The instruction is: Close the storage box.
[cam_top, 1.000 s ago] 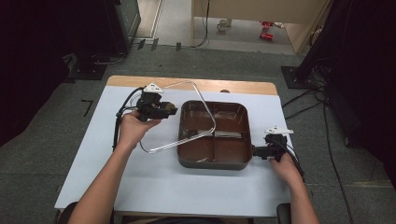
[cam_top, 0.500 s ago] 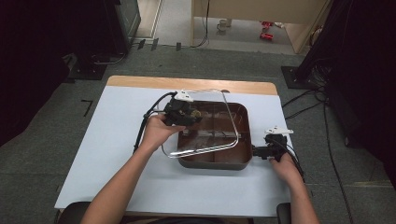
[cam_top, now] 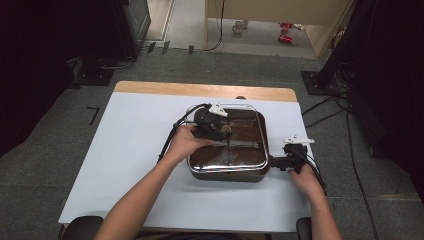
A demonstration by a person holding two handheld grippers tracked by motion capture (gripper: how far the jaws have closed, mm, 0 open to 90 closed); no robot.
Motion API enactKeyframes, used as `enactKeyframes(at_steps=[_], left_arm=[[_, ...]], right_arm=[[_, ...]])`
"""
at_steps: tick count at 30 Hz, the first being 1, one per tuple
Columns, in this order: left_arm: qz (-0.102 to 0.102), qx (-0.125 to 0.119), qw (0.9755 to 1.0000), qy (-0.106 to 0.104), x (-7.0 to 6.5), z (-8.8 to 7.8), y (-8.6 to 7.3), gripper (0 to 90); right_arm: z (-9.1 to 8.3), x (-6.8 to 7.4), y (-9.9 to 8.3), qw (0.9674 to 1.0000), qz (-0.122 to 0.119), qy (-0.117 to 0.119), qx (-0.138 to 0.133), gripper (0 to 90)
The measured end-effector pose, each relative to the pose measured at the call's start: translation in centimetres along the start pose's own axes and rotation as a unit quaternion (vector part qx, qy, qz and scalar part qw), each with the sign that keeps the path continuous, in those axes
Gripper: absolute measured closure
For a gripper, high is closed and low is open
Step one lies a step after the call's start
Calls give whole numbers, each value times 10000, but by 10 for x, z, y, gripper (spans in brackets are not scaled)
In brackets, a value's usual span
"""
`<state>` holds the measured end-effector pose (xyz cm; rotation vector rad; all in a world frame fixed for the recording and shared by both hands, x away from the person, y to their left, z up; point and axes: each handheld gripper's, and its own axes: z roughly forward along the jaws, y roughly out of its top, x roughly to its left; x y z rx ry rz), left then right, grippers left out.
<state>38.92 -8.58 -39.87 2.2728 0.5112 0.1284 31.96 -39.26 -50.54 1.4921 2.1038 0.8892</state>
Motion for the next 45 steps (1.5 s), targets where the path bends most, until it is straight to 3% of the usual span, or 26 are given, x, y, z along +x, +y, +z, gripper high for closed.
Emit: enactKeyframes(at_steps=[7,15,27,38,45], left_arm=[[162,187,9996,-161,0,16,4,594],[188,279,9987,-390,6,30,4,593],[348,422,9973,-498,11,27,2,593],[181,304,9981,-501,11,28,-1,582],[109,3,9989,-455,12,13,4,452]], right_arm=[[0,0,0,10000,6,0,2,0],[0,0,0,10000,3,1,8,0],[0,0,0,10000,4,-2,5,0],[0,0,0,10000,4,-2,5,0],[0,0,0,10000,4,-2,5,0]])
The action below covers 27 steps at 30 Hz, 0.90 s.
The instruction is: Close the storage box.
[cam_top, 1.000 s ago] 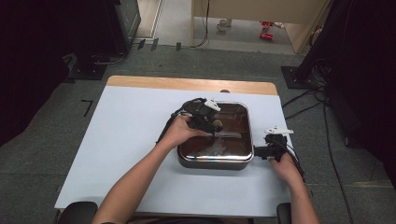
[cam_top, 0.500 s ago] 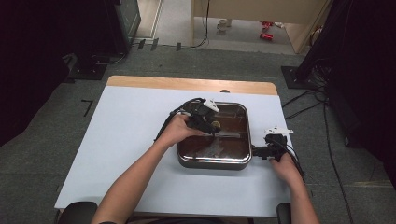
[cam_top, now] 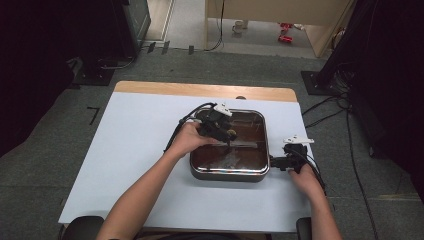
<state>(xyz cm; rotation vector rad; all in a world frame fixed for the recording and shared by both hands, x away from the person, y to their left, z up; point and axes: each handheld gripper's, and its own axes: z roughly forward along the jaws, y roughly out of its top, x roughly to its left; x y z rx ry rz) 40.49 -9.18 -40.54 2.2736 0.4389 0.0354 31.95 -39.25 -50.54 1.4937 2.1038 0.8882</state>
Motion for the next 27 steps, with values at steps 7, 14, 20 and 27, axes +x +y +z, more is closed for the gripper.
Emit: enactKeyframes(at_steps=[7,14,20,27], left_arm=[[80,-62,9997,206,-7,-19,-1,337],[-189,-345,9986,366,-2,-43,-15,266],[-312,-432,9969,575,-3,-67,-31,261],[-472,-537,9940,828,-4,-90,-55,250]], right_arm=[[0,0,0,10000,-6,-1,-4,0],[0,0,0,10000,-4,-3,-9,0],[0,0,0,10000,-2,1,-3,0],[0,0,0,10000,1,2,0,0]])
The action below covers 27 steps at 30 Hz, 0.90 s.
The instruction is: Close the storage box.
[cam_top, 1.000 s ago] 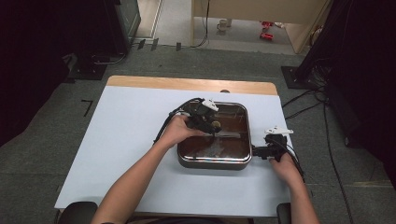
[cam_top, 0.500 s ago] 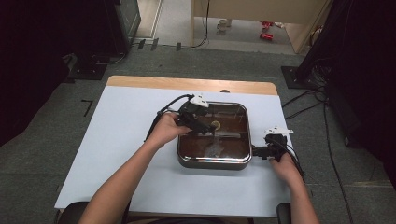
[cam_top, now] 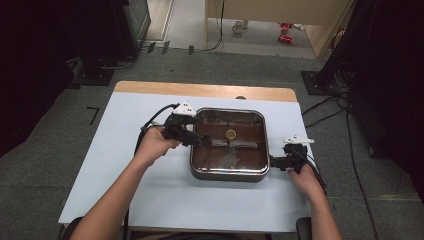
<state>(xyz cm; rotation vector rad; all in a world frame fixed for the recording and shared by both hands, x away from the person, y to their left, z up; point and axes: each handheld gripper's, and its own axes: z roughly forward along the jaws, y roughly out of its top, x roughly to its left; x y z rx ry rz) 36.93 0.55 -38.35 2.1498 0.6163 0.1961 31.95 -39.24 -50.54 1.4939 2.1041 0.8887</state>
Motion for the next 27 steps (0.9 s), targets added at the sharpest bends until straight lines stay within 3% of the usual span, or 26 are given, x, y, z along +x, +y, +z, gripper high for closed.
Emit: enactKeyframes(at_steps=[6,7,12,13,16,19,26,27], left_arm=[[-99,-88,9997,210,3,-14,-19,241],[-124,-282,9990,312,4,-20,-29,239],[-176,-286,9982,491,5,-28,-45,233],[-293,-246,9978,536,6,-31,-53,231],[-336,-178,9973,633,7,-33,-63,229],[-545,-135,9953,791,8,-34,-82,230],[-659,30,9929,995,8,-31,-107,231],[-740,30,9914,1078,7,-30,-113,231]], right_arm=[[0,0,0,10000,1,1,-1,0],[0,0,0,10000,-8,-4,4,0],[0,0,0,10000,-9,-5,6,0],[0,0,0,10000,-8,-5,6,0],[0,0,0,10000,-8,-5,6,0],[0,0,0,10000,1,-3,12,0],[0,0,0,10000,1,0,19,0],[0,0,0,10000,-2,1,18,0]])
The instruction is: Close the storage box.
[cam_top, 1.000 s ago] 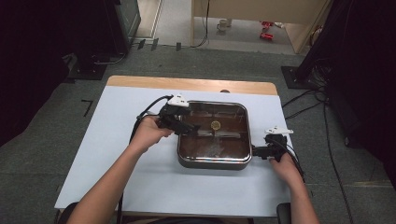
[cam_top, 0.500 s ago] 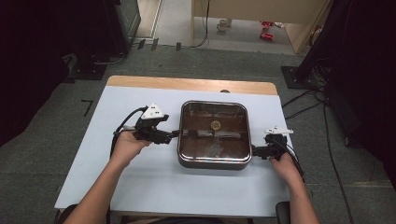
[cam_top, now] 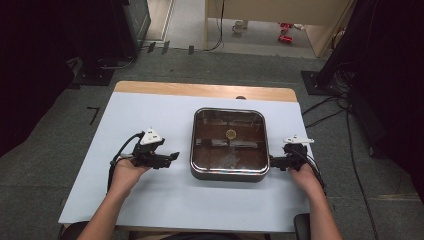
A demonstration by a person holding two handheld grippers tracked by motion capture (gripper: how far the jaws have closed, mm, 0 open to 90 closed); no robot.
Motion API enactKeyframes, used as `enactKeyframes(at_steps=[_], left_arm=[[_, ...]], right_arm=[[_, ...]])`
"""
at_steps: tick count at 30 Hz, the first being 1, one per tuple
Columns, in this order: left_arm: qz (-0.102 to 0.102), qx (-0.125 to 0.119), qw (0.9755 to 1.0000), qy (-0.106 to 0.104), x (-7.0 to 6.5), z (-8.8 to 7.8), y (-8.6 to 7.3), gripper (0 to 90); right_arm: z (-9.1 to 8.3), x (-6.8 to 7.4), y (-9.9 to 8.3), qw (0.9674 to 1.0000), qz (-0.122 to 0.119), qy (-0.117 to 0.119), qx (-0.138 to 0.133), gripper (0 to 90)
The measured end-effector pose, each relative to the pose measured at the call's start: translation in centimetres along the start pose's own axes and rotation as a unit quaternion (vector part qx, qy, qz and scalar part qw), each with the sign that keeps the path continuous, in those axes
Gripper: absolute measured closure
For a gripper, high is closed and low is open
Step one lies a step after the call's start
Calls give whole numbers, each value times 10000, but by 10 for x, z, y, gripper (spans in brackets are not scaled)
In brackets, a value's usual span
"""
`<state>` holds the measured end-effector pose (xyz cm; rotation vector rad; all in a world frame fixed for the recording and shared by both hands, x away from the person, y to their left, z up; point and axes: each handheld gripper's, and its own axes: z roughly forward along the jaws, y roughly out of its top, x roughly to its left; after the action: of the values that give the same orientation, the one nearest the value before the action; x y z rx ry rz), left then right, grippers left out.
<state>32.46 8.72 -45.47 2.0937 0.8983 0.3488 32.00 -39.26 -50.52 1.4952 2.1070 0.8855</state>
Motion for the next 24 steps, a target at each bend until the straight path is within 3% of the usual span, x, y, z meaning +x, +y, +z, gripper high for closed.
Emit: enactKeyframes(at_steps=[1,2,7,10,12,14,19,23,24], left_arm=[[0,0,10000,0,0,0,0,231],[-136,-7,9999,43,0,1,-7,231],[-47,217,9995,205,-4,6,-18,233],[-177,241,9994,168,-8,11,-21,232],[-162,258,9993,198,-10,14,-21,232],[-64,318,9988,369,-14,21,-23,233],[-234,406,9985,281,-12,30,-25,233],[-192,344,9988,276,-10,33,-26,228],[-63,345,9990,269,-11,34,-28,196]], right_arm=[[0,0,0,10000,0,0,0,0],[0,0,0,10000,1,1,0,0],[0,0,0,10000,0,-3,-1,0],[0,0,0,10000,0,1,-1,0],[0,0,0,10000,5,-1,-3,0],[0,0,0,10000,8,1,0,0],[0,0,0,10000,5,0,-10,0],[0,0,0,10000,0,0,-6,0],[0,0,0,10000,-1,-1,-7,0]])
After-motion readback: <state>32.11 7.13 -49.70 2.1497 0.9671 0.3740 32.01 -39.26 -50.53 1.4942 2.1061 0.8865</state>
